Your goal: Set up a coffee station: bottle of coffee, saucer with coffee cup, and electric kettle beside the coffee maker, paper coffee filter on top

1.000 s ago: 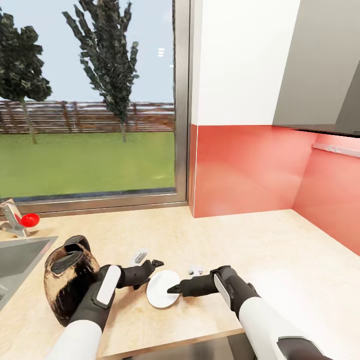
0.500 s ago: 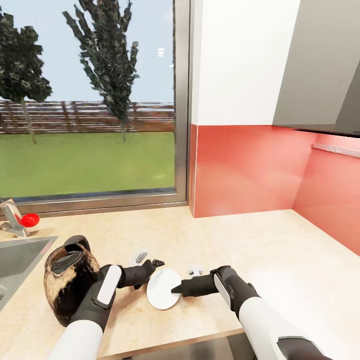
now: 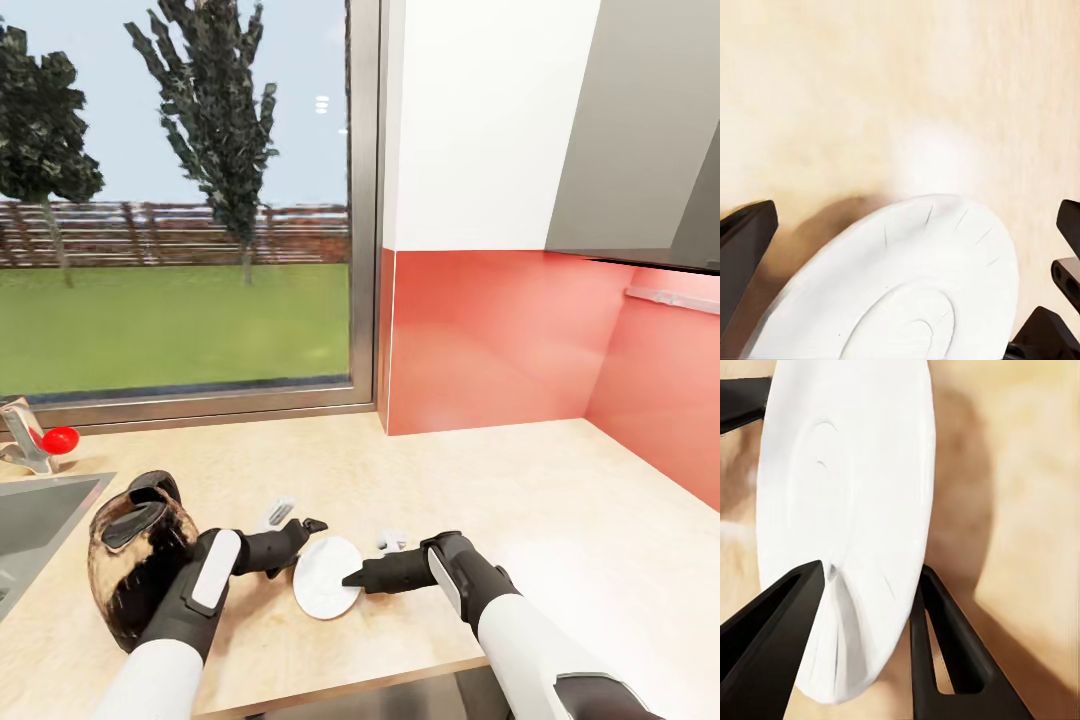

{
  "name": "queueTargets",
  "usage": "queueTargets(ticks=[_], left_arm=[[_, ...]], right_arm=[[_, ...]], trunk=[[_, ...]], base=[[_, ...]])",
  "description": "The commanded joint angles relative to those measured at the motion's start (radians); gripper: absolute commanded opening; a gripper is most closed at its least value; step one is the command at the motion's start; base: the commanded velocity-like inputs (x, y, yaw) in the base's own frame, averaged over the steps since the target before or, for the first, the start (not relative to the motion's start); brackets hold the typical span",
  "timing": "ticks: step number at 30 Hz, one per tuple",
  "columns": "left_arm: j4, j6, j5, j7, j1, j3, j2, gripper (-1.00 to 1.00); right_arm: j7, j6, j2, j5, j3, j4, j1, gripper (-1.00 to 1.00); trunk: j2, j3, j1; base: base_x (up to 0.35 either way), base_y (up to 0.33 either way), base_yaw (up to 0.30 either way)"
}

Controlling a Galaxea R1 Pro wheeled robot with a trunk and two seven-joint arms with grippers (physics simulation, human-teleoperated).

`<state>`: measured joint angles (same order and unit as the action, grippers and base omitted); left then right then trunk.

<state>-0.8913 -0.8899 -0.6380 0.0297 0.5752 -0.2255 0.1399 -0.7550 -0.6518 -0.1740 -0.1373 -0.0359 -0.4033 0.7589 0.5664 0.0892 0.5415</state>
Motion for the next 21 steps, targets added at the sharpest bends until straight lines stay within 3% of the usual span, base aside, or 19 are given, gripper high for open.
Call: queueTargets(ticks=[1,10,13,21], left_arm=[[-0.001,-0.006,0.012,0.005,0.003,-0.004,-0.002,1.0],[-0.004,-0.005,0.011,-0.001,0.062,-0.006,-0.055,1.0],[-0.032,-0.007,0.01,-0.022,0.09,-0.005,-0.059,1.0],[-0.145,-0.009,0.012,-0.036,0.098,0.007,-0.057,1.0]], right_arm=[[-0.004,0.001,-0.001,-0.024,-0.001,-0.004,0.0,-1.0],[-0.004,0.001,-0.001,-0.023,-0.002,-0.075,0.0,-1.0],[-0.003,0.001,-0.001,-0.024,-0.002,-0.143,0.0,-1.0],[0.0,-0.001,-0.001,-0.025,-0.003,-0.353,0.0,-1.0]], trunk=[[0.002,0.002,0.001],[0.002,0.002,0.001],[0.002,0.002,0.001],[0.002,0.002,0.001]], base=[[0.0,0.0,0.0],[0.0,0.0,0.0],[0.0,0.0,0.0],[0.0,0.0,0.0]])
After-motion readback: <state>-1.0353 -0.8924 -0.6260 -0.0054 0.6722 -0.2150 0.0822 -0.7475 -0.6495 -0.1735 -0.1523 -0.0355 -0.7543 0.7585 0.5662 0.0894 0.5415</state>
